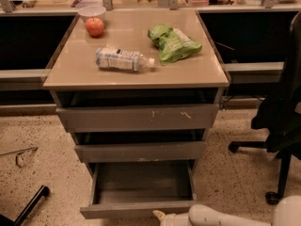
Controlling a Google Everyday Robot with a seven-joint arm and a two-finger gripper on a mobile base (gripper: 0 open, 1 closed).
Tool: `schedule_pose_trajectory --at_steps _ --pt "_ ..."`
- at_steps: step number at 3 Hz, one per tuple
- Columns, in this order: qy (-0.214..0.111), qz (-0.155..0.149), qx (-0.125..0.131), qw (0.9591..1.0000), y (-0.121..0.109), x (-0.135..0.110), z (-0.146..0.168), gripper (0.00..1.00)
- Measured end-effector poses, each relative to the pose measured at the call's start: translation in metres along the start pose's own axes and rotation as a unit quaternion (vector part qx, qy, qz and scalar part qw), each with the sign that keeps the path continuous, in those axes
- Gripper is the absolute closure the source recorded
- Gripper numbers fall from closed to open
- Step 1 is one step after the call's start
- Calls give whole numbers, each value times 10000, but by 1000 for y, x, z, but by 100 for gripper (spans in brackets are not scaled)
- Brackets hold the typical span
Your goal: Close bottom drawer
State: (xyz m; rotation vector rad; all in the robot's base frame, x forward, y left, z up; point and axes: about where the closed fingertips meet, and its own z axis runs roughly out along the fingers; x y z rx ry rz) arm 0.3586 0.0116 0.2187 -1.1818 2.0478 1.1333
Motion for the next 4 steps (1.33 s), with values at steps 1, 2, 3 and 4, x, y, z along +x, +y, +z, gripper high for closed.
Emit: schedule_pose_trajectory --at_steps 1,2,3,4 --pt "15 -32 174 9998 -26 1 10 0" --pt "-100 -371 288 9988 -22 -28 2 0" --pt "-98 -409 259 9988 -18 -32 0 0" --pt "-205 -471 235 9984 -25 -36 6 0"
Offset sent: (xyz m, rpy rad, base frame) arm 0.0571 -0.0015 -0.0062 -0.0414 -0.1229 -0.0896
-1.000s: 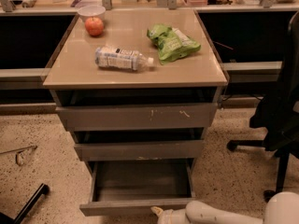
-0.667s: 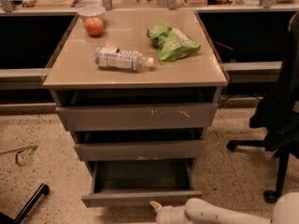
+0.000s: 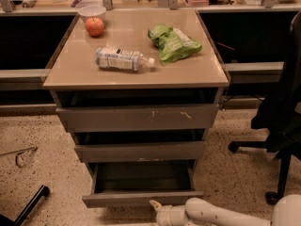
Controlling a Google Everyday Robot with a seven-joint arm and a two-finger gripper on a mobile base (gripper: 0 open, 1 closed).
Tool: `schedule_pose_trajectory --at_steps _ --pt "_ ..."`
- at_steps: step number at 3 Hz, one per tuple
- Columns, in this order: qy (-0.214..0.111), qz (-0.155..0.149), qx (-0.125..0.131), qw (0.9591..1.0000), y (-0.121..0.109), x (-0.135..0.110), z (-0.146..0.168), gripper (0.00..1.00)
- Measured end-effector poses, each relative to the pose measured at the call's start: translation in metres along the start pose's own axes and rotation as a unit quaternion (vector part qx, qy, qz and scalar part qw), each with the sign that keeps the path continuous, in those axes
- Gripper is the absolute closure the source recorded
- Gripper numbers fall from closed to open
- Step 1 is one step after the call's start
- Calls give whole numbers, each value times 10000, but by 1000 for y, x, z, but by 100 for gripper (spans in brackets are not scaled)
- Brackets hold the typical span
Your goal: Close bottom drawer
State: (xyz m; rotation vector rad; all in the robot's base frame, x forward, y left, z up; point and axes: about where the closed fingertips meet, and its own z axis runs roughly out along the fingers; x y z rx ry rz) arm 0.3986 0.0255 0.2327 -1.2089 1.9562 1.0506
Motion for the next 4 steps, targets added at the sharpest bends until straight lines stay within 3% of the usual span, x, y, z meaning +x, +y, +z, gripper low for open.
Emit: schedule_pose_trajectory --at_steps 1,2,3,4 --pt "-204 -220 -134 9995 -24 -21 25 0" --pt "-231 -251 -126 9993 -30 -25 28 0" --pt "-369 -466 -78 9982 -57 -49 44 0" --pt "-438 -443 129 9980 -77 -50 38 0"
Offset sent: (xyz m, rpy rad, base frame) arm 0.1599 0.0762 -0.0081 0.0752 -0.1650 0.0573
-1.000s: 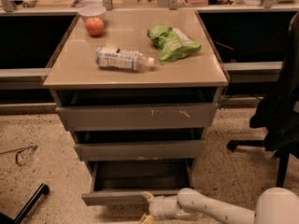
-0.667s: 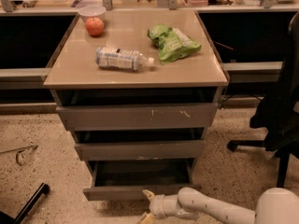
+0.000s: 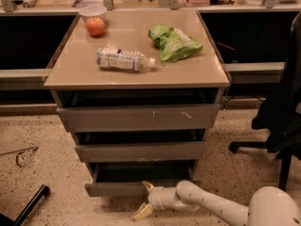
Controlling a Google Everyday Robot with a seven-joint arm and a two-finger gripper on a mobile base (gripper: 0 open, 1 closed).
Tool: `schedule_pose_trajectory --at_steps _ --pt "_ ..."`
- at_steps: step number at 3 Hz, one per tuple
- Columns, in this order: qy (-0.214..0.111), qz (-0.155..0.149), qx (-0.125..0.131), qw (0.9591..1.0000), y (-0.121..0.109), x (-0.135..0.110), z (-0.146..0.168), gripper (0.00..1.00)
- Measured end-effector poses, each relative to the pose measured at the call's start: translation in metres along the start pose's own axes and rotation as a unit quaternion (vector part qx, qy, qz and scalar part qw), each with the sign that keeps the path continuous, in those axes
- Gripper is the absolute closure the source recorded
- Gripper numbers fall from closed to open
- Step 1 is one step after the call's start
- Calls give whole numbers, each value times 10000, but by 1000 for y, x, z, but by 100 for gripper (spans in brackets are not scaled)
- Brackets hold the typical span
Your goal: Close bottom drawer
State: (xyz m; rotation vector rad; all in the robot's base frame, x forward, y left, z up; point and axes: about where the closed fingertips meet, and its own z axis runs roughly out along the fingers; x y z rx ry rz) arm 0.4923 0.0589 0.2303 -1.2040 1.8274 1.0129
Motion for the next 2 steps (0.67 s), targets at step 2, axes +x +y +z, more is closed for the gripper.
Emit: schedule_pose_trajectory --at_steps 2 --pt "-144 -144 250 9995 -8 -5 -10 0"
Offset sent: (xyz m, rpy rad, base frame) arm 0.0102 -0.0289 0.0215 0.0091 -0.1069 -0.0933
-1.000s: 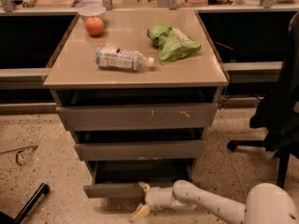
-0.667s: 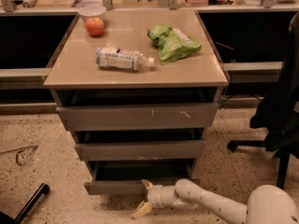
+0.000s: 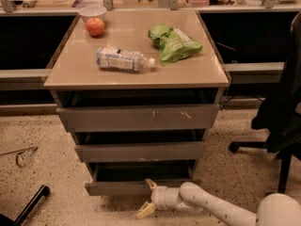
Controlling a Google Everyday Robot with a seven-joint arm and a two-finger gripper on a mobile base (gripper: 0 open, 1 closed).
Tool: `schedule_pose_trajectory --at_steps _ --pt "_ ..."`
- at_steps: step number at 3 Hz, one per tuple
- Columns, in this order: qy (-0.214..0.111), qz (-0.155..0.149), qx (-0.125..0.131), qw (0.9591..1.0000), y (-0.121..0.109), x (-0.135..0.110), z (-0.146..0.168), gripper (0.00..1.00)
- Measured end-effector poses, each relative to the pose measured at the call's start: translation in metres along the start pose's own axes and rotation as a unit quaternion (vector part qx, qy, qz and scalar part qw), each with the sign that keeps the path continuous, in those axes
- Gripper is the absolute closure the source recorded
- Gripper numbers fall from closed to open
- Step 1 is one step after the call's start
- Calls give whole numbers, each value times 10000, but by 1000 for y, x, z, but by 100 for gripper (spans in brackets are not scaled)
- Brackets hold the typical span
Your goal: Close bottom drawer
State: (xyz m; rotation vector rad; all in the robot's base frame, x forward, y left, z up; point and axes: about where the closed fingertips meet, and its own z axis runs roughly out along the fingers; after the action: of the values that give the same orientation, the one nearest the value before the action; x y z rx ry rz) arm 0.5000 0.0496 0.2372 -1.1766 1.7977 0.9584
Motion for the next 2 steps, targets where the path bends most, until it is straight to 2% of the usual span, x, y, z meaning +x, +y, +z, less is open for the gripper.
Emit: schedule_pose_trajectory --at_steps 1,2 --pt "-207 -99 396 9990 4 -8 -25 0" --pt "-261 -15 543 9982 8 0 -34 0"
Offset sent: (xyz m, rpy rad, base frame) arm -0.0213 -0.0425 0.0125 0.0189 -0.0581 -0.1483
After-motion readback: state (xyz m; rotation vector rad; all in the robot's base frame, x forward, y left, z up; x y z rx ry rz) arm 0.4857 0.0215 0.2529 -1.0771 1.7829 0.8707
